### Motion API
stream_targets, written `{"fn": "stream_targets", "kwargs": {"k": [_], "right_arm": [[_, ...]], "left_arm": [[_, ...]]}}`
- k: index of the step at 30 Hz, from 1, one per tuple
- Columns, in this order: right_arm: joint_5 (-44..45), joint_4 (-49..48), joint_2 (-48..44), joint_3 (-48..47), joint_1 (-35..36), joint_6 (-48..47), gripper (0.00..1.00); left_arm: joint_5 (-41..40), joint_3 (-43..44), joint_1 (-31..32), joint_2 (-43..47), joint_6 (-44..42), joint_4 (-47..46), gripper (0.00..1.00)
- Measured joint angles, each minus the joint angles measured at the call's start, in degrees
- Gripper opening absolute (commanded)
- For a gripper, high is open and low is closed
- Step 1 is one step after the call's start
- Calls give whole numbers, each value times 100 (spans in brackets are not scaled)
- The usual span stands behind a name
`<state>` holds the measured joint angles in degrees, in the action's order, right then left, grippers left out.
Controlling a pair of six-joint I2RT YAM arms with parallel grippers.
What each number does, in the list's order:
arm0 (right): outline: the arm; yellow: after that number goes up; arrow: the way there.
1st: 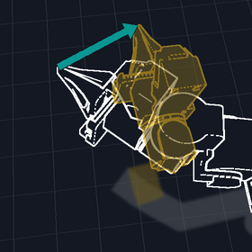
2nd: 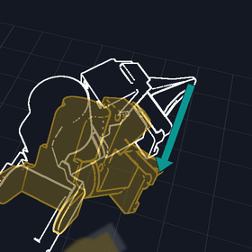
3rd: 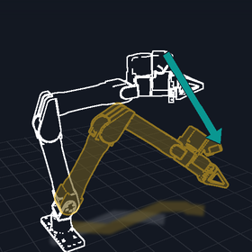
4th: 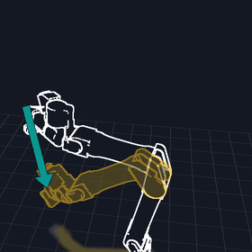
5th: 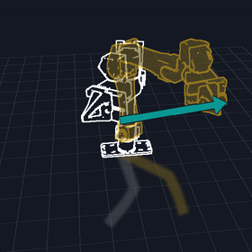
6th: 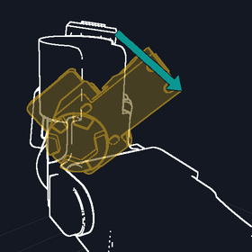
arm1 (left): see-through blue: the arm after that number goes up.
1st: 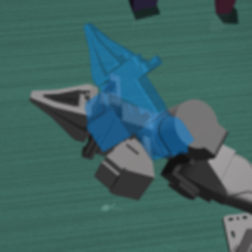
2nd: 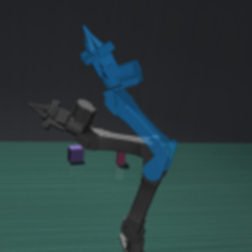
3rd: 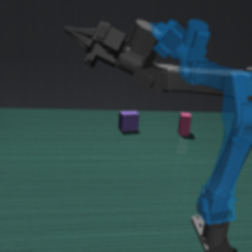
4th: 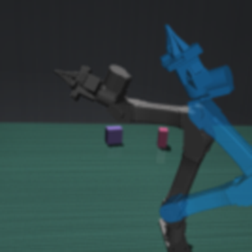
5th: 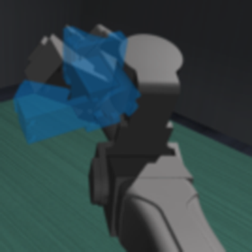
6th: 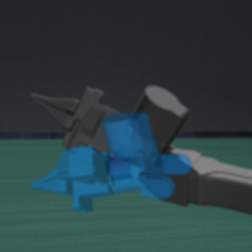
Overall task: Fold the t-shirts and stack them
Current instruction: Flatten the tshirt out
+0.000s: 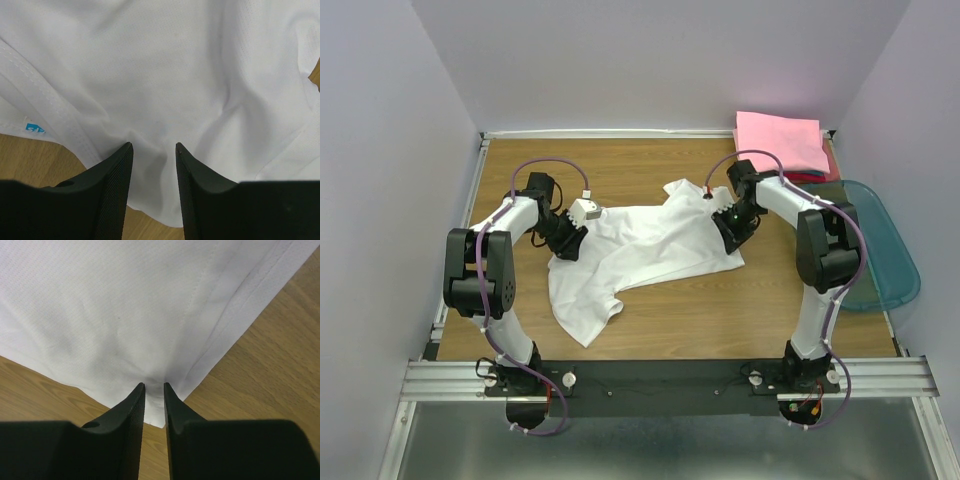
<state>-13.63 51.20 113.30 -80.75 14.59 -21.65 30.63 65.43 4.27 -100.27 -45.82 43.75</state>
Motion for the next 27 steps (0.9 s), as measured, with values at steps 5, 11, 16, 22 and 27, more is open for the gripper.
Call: {"fn": "stream_targets", "kwargs": {"k": [5, 11, 16, 22, 27], "right_arm": [[79, -20, 0, 24, 0, -26, 30], [146, -33, 9, 122, 0, -55, 26], [203, -52, 9, 131, 0, -90, 1], [199, -37, -28, 131, 0, -83, 0], [201, 109, -376, 129, 0, -85, 1]], "left_arm": [[0, 0, 0, 0, 2, 0, 48], [0, -33, 0, 2, 2, -20, 48], [0, -101, 0, 7, 2, -37, 48], [-2, -127, 0, 35, 0, -39, 46], [-42, -127, 0, 42, 22, -50, 46]]}}
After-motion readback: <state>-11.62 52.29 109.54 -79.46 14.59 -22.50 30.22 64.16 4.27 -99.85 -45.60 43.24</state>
